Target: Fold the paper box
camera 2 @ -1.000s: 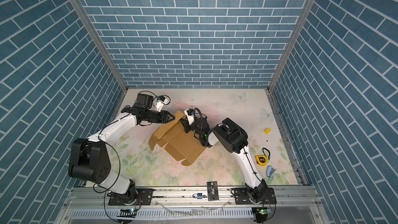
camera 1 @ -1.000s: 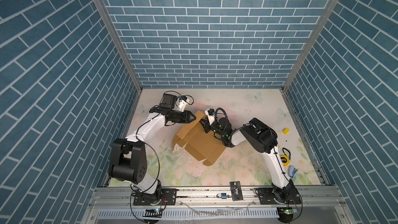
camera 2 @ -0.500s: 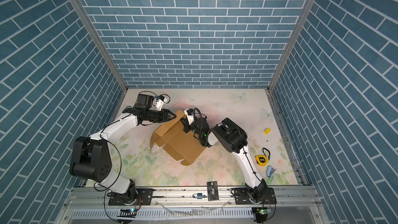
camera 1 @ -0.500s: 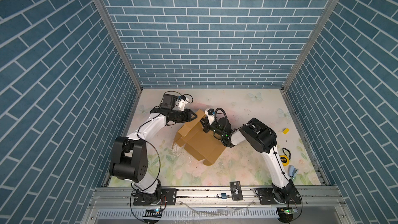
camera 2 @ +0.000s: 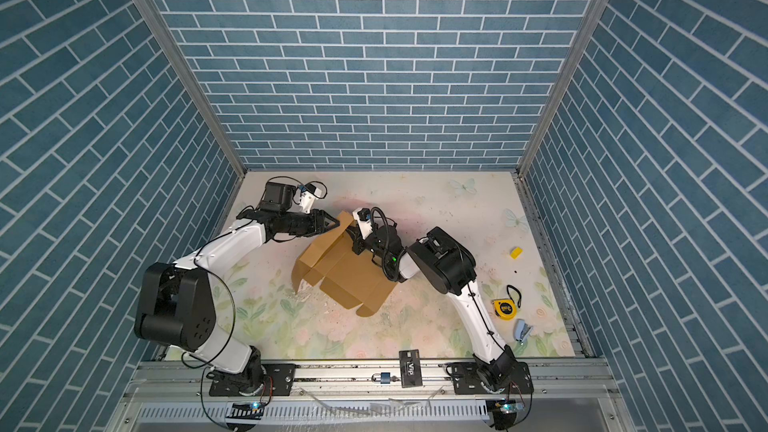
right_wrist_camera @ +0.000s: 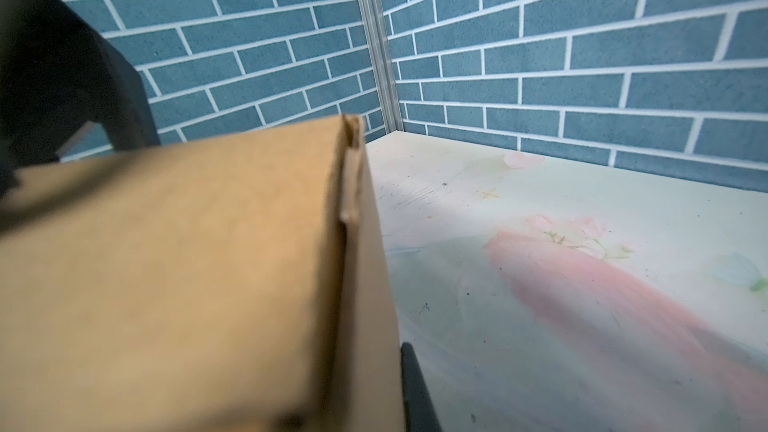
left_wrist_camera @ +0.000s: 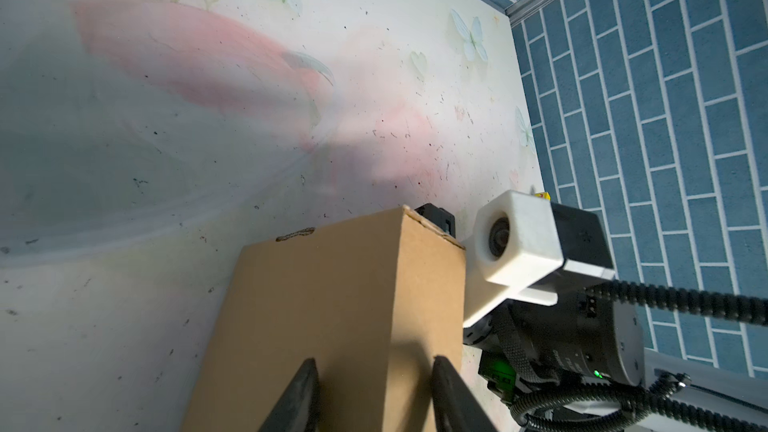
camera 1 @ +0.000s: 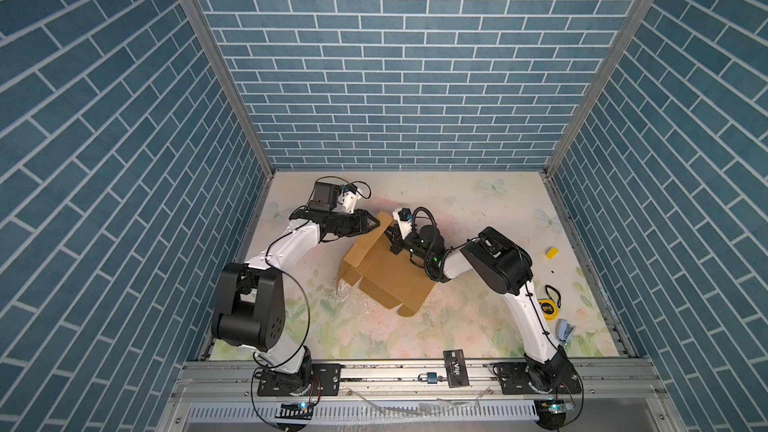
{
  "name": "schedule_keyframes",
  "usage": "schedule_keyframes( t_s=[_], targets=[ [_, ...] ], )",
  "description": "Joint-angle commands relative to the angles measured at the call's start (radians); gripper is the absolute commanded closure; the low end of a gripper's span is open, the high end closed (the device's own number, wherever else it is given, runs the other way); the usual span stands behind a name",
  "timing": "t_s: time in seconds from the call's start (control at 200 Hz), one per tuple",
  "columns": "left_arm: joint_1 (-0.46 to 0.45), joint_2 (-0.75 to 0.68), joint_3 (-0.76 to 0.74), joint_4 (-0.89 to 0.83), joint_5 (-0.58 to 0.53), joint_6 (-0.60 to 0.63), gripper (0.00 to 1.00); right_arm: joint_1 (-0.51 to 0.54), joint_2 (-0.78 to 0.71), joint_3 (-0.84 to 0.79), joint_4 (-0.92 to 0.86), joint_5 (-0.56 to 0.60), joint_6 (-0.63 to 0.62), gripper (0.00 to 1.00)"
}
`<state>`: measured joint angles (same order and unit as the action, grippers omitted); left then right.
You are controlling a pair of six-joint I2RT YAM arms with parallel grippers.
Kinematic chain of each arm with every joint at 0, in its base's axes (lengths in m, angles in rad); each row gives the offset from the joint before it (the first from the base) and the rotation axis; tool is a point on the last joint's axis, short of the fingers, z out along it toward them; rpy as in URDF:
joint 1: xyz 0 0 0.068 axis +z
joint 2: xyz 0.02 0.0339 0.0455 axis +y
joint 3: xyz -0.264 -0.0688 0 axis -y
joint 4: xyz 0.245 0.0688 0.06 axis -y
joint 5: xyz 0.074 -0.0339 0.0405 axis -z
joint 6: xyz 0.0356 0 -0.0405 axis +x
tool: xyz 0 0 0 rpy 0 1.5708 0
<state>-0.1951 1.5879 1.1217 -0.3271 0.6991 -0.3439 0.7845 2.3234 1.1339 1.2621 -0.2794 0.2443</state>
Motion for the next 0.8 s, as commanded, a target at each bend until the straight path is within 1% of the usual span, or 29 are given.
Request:
schedule_keyframes(
  t_s=[0.0, 0.06, 0.11, 0.18, 0.23, 0.375, 0.45, 0.58, 0.71, 0.795],
  targets=[
    [-0.008, 0.022, -0.007, -0.073, 0.002, -0.002, 0.55, 0.001, -0.016, 0.025, 0.036, -0.002, -0.004, 0.99],
    [-0.005, 0.021, -0.017, -0.054, 0.002, -0.003, 0.54, 0.0, -0.012, 0.012, 0.064, 0.017, 0.007, 0.97],
    [0.0, 0.024, -0.014, -0.058, -0.004, -0.004, 0.54, -0.001, -0.011, -0.001, 0.082, 0.02, 0.011, 0.93],
    [0.011, 0.022, -0.001, -0.078, -0.01, -0.002, 0.54, 0.001, -0.031, -0.022, 0.063, 0.025, 0.016, 0.86],
    [0.019, 0.022, -0.003, -0.078, -0.005, -0.003, 0.56, 0.005, -0.045, -0.042, 0.061, 0.029, 0.014, 0.83],
    [0.031, 0.031, -0.02, -0.05, -0.001, -0.006, 0.59, 0.007, -0.021, -0.074, 0.125, 0.043, 0.041, 0.79],
    [0.031, 0.034, -0.008, -0.067, 0.011, -0.007, 0.59, 0.009, -0.031, -0.084, 0.122, 0.031, 0.049, 0.79],
    [0.031, 0.048, -0.022, -0.036, 0.023, -0.019, 0.61, 0.013, -0.039, -0.109, 0.132, 0.025, 0.033, 0.78],
    [0.032, 0.057, 0.01, -0.072, 0.037, -0.026, 0.62, 0.011, -0.085, -0.141, 0.112, -0.002, 0.026, 0.83],
    [0.031, 0.058, -0.005, -0.037, 0.07, -0.05, 0.62, 0.012, -0.116, -0.169, 0.115, -0.015, 0.017, 0.85]
  ],
)
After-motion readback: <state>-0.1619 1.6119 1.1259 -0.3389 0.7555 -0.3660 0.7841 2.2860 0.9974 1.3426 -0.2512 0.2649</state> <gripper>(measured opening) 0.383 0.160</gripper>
